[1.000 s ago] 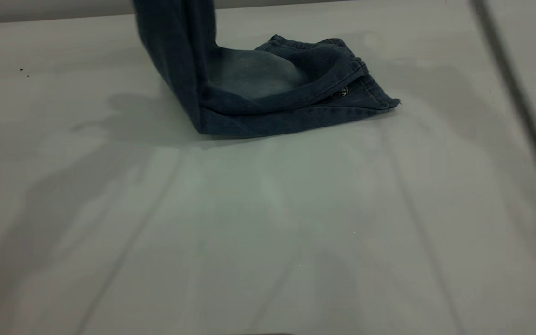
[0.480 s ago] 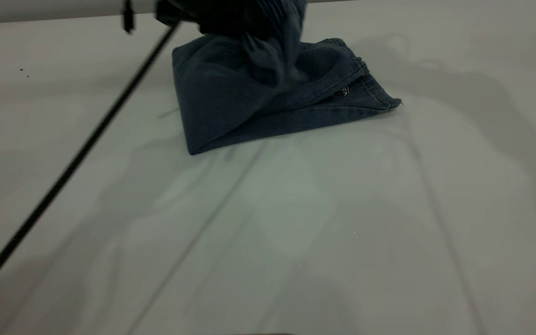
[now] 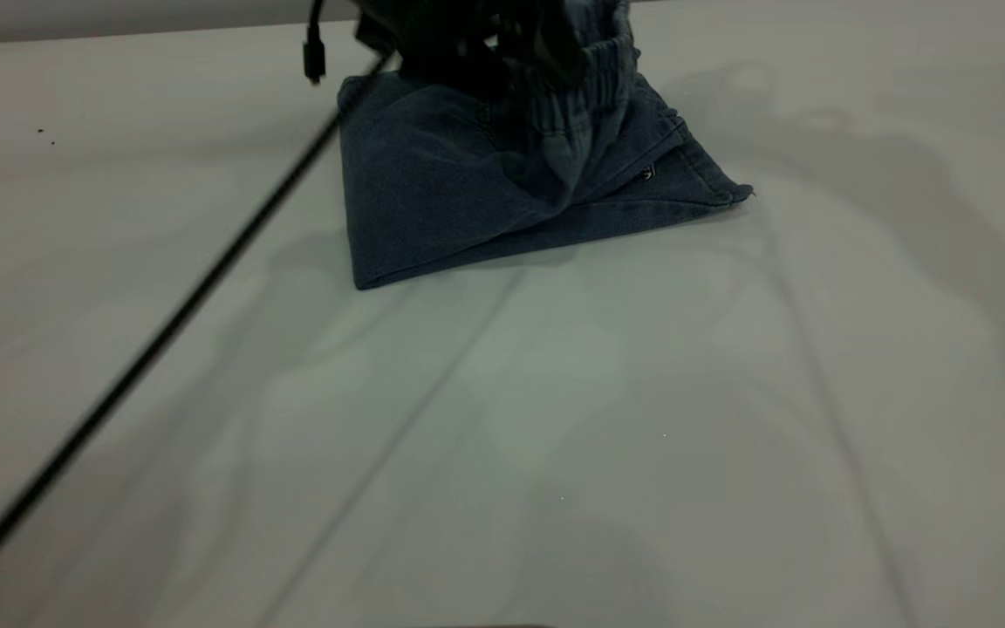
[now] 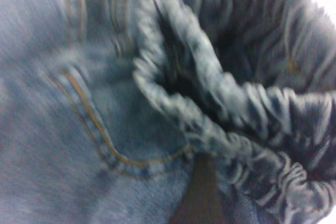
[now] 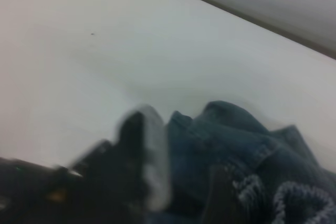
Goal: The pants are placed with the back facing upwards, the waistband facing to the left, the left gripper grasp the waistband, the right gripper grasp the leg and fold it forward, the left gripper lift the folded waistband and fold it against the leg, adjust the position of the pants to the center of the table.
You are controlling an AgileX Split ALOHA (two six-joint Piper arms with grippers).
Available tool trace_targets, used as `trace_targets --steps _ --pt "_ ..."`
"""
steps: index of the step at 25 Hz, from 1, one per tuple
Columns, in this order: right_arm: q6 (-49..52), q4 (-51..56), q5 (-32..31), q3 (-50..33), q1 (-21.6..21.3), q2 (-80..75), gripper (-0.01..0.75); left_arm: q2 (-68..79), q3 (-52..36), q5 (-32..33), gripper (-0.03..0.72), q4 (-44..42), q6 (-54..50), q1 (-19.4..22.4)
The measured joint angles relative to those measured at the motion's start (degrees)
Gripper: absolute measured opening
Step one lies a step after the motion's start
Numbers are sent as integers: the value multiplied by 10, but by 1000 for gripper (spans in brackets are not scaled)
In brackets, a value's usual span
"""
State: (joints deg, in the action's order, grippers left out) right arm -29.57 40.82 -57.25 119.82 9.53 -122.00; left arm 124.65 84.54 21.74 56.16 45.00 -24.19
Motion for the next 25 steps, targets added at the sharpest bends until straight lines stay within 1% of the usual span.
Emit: trace_targets --steps 2,3,7,9,11,14,17,21,23,25 --pt "6 -10 1 0 -3 0 402 -29 0 1 623 -4 6 9" --pt "9 -13 1 0 -5 0 402 -46 0 1 627 -10 8 12" --pt "14 -24 -4 0 -9 0 402 -110 0 5 607 -55 9 32" --pt "24 -25 -21 -1 -7 0 402 -148 0 10 590 -71 8 50" --pt "47 -29 -46 -2 4 -7 402 -183 0 12 582 -74 3 68" --pt "104 -68 -73 -2 47 -37 397 -230 0 18 580 -73 -22 89" --pt "164 -155 -78 -2 104 -88 388 -263 0 45 580 -70 -36 92" --pt "250 -276 -51 -5 171 -146 385 -269 0 78 580 -69 -43 92" --pt "300 -330 -32 -5 194 -165 385 -269 0 91 580 -69 -46 92" --pt "349 -384 -10 -5 208 -183 384 -269 0 100 580 -69 -46 92"
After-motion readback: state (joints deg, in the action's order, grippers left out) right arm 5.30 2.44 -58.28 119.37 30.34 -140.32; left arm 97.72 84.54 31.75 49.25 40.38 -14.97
